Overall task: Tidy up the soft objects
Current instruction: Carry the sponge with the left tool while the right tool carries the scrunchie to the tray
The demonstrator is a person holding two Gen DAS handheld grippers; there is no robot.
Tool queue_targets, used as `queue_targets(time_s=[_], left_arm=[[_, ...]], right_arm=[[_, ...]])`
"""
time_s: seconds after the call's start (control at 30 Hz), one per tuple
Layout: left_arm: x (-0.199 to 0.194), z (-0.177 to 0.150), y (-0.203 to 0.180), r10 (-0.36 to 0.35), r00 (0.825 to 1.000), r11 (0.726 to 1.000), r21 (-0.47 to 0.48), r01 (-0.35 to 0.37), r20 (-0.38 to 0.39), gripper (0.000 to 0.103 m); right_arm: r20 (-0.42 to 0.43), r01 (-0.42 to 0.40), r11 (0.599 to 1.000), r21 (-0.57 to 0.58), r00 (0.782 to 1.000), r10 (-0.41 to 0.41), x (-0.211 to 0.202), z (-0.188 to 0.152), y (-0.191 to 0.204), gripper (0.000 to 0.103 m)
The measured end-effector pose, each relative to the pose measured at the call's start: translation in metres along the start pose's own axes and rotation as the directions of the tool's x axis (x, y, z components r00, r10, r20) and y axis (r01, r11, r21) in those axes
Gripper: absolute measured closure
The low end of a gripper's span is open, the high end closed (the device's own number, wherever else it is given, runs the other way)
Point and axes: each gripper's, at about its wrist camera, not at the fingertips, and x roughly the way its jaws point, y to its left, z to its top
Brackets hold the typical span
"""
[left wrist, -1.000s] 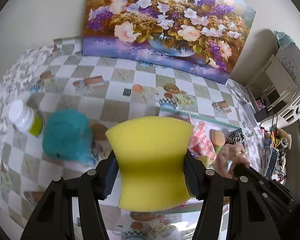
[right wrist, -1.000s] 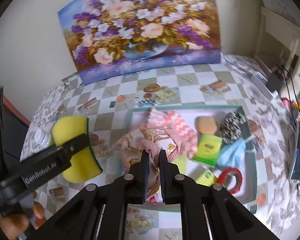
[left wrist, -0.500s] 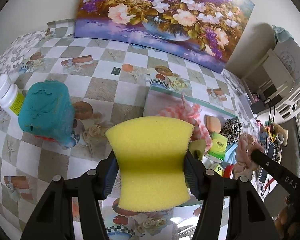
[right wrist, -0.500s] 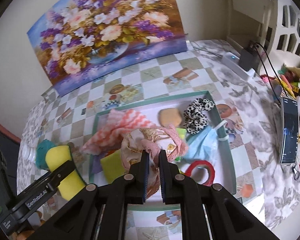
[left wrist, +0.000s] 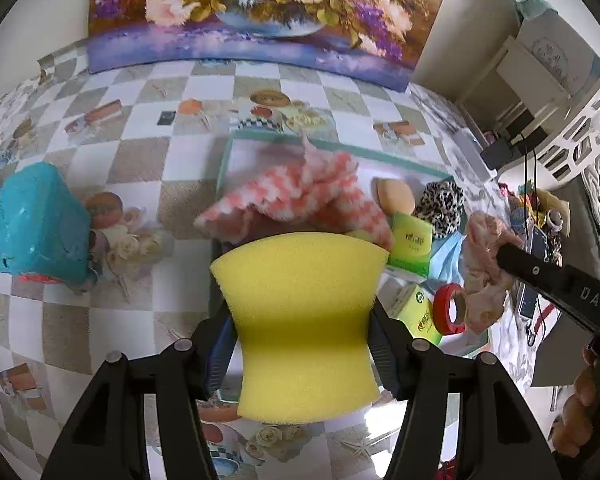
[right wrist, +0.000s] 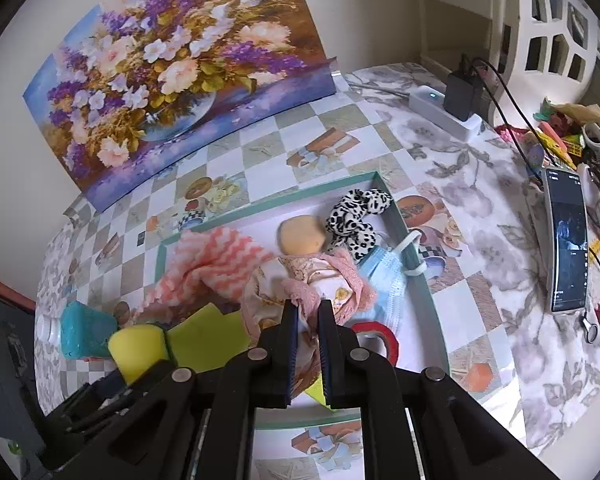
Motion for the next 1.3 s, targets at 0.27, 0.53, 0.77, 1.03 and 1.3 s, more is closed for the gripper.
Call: queue_targets(time_s=[0.27, 0.53, 0.77, 1.03, 1.3], left_arm=[[0.015, -0.001, 0.000, 0.004, 0.999, 1.000, -0.007, -0.005, -0.041, 0.041], [0.027, -0.002, -0.001, -0.001, 0.997, 1.000, -0.003, 0.001, -0.074, 0.041], [0.032, -0.001, -0.002, 0.007, 0.997, 1.000, 0.005, -0.006, -0.078, 0.041], [0.041, 0.001, 0.004, 0.014, 0.996, 1.000, -0.014, -0.015, -0.089, 0.041], [0.056, 0.002, 0.010, 0.022, 0.994, 0.999, -0.028, -0.026, -0.108, 0.040]], right_arm=[[-0.056, 0.019, 1.000, -0.021, 0.998, -0.020, 0.018, -0.003, 0.005, 0.092], [-0.105, 0.015, 0.998, -0.065, 0.994, -0.022, 0.033, -0.010, 0.017, 0.092], [-0.146, 0.018, 0.995, -0.096, 0.989, -0.031, 0.049, -0.013, 0.026, 0.092], [-0.222, 0.024, 0.996, -0.090, 0.974, -0.044, 0.074, -0.020, 0.023, 0.091], [-0.235, 0.030, 0.995, -0.093, 0.971, -0.051, 0.079, -0.022, 0.023, 0.089]])
